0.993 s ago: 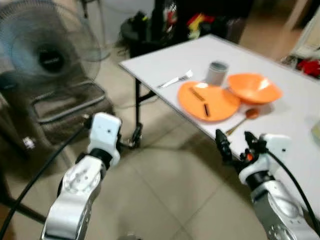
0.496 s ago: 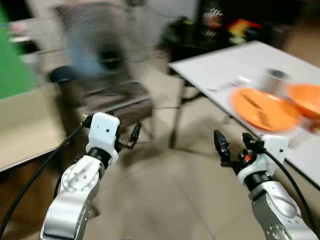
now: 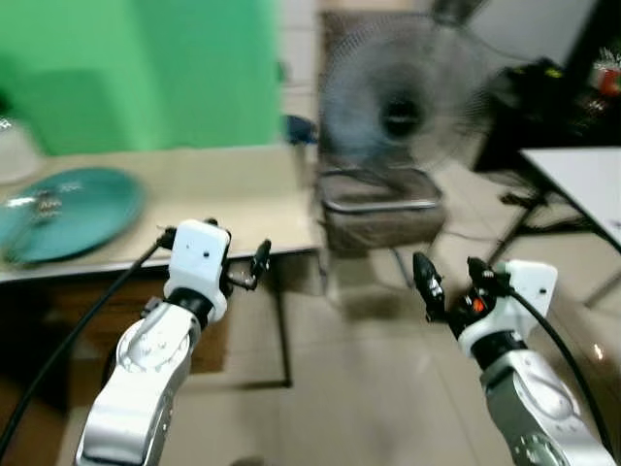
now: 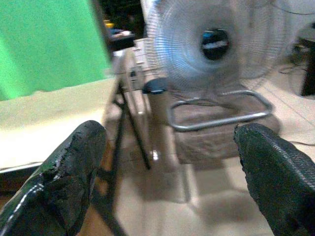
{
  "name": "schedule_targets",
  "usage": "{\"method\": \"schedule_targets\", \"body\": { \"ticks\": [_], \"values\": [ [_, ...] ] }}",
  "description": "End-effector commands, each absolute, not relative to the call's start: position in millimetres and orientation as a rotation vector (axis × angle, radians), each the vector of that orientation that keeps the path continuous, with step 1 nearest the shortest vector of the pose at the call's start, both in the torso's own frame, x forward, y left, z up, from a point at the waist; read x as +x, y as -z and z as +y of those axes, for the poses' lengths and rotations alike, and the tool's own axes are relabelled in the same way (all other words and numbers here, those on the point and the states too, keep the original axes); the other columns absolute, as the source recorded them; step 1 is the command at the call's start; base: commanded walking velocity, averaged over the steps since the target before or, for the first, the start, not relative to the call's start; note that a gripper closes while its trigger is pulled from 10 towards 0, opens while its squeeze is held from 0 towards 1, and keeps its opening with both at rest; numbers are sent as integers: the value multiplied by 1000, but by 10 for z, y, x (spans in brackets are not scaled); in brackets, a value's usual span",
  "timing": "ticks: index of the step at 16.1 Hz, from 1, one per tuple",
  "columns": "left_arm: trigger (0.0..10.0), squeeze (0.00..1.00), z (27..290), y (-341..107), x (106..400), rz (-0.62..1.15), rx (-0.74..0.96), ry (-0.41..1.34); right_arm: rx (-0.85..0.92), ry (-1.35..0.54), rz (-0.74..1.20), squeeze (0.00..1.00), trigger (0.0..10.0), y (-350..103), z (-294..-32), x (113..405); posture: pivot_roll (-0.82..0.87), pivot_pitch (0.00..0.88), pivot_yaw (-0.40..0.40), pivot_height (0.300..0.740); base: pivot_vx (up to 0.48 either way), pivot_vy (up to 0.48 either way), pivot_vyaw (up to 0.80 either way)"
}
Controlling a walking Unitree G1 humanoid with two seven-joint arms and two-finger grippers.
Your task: Setting the table
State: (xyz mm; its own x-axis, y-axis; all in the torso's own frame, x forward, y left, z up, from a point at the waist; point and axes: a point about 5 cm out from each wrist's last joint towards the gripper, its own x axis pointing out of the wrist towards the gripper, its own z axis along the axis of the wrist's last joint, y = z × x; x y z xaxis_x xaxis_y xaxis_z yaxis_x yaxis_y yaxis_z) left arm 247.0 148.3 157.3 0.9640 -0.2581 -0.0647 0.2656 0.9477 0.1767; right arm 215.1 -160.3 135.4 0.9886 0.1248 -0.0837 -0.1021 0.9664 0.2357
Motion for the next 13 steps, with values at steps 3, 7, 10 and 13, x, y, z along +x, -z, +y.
{"method": "schedule_targets", "body": {
  "ticks": [3,7,10,13],
  "values": [
    [10000,0,1551,-1599,2482,31,172,224,245,-104,83,0,10000,-1380,-1610,2175,64,0,-47,740,0,86,533],
    [10000,0,1560,-1626,2506,17,150,200,274,-91,101,0,10000,-1348,-1639,2188,68,0,-47,740,0,0,0],
    [10000,0,1593,-1619,2521,33,143,187,276,-97,106,0,10000,-1343,-1621,2195,69,0,-46,740,0,0,0],
    [10000,0,1587,-1634,2528,26,134,199,270,-109,110,0,10000,-1345,-1607,2199,68,0,-41,740,0,0,0]
  ]
}}
